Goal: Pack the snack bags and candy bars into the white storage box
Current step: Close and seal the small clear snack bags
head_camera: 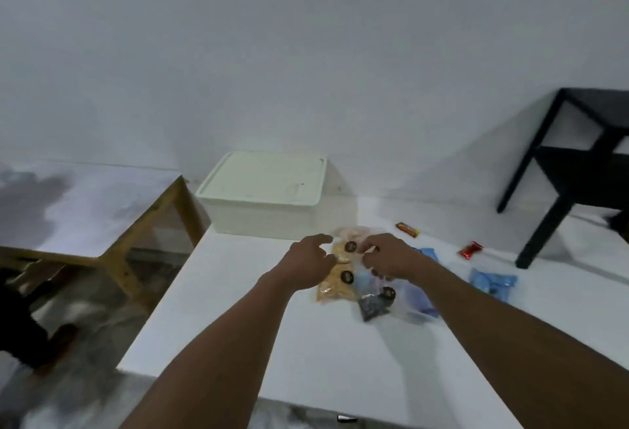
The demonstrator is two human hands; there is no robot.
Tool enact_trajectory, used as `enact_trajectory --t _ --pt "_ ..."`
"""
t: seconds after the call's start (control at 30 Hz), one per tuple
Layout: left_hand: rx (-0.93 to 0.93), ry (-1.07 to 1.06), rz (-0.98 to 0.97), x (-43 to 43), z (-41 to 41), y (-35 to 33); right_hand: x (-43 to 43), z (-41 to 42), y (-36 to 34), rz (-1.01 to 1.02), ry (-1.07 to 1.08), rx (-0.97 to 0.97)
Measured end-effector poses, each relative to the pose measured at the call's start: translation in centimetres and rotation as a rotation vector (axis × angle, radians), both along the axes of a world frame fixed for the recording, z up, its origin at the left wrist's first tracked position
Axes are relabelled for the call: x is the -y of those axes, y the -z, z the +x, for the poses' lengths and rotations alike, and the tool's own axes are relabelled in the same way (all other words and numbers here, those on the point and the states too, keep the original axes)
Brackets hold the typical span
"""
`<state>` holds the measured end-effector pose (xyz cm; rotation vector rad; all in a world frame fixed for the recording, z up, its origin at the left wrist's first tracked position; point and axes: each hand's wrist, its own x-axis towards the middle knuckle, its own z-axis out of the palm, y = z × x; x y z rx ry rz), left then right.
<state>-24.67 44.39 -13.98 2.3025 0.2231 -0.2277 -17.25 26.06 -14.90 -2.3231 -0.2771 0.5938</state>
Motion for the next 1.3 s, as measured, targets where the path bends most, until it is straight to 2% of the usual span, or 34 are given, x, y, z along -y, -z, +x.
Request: enact_trajectory --t 0.23,0.5,0.73,1.0,1.2,1.3 --pt "-0.086 0.138 0.034 5.8 5.3 2.4 8.6 2.2 3.4 -0.005 0.224 -0.015" --pt "-0.124 0.242 0.039 4.9 11.5 5.0 8.4 6.7 5.4 -0.033 0.3 -0.034" --pt "-0.053 0.232 0.064 -2.3 18.1 4.0 1.7 13.7 4.2 0.011 0.316 -0.03" --pt "0.046 0.011 0.087 -14.7 24.1 3.7 -11.2 21.0 3.2 0.118 0.256 -0.049" --pt "0.074 -0.149 0.169 -22.7 26.9 5.9 -18.2 25.2 5.6 0.013 0.189 0.018" --pt "0.08 -0.155 0.174 -23.9 27.8 7.3 -19.1 26.2 6.9 0.001 0.198 0.012"
